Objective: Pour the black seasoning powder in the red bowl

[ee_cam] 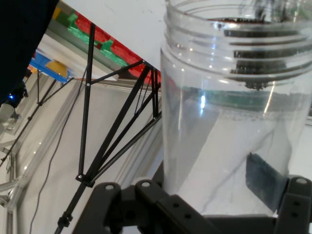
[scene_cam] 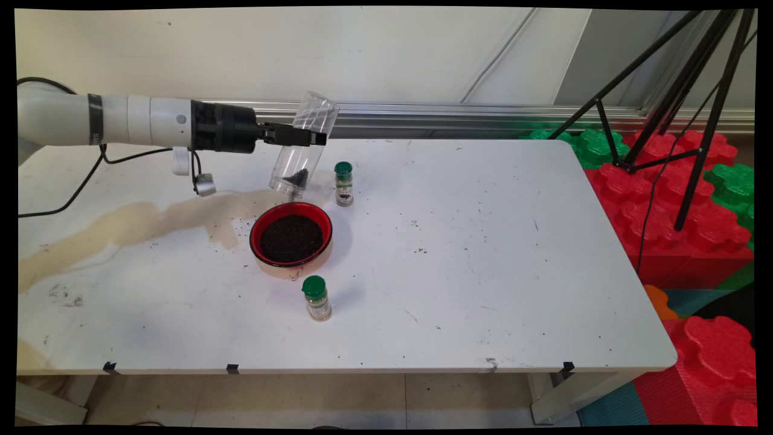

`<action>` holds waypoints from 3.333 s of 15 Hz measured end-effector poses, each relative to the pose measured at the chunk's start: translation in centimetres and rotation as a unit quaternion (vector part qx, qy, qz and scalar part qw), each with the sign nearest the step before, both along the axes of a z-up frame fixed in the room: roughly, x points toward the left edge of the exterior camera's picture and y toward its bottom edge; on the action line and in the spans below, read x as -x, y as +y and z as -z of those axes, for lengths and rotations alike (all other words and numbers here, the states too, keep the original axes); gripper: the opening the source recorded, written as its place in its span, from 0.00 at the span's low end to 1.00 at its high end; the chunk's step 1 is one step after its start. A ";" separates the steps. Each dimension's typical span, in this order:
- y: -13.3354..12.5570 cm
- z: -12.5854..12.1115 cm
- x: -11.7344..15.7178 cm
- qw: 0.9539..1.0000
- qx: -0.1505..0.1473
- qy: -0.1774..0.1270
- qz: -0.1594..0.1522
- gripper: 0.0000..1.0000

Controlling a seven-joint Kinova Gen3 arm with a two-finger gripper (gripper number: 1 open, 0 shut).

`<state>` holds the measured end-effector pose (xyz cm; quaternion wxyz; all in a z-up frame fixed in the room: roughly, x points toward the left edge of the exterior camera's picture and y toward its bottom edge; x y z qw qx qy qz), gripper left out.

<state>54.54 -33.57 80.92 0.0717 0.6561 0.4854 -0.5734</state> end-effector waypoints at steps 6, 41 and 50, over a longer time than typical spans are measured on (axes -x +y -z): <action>0.5 0.2 -0.2 1.000 0.018 -0.010 0.015 0.00; 1.7 -1.3 -1.1 0.995 -0.045 0.068 -0.048 0.00; 2.3 -2.1 -2.1 0.970 -0.143 0.151 -0.123 0.00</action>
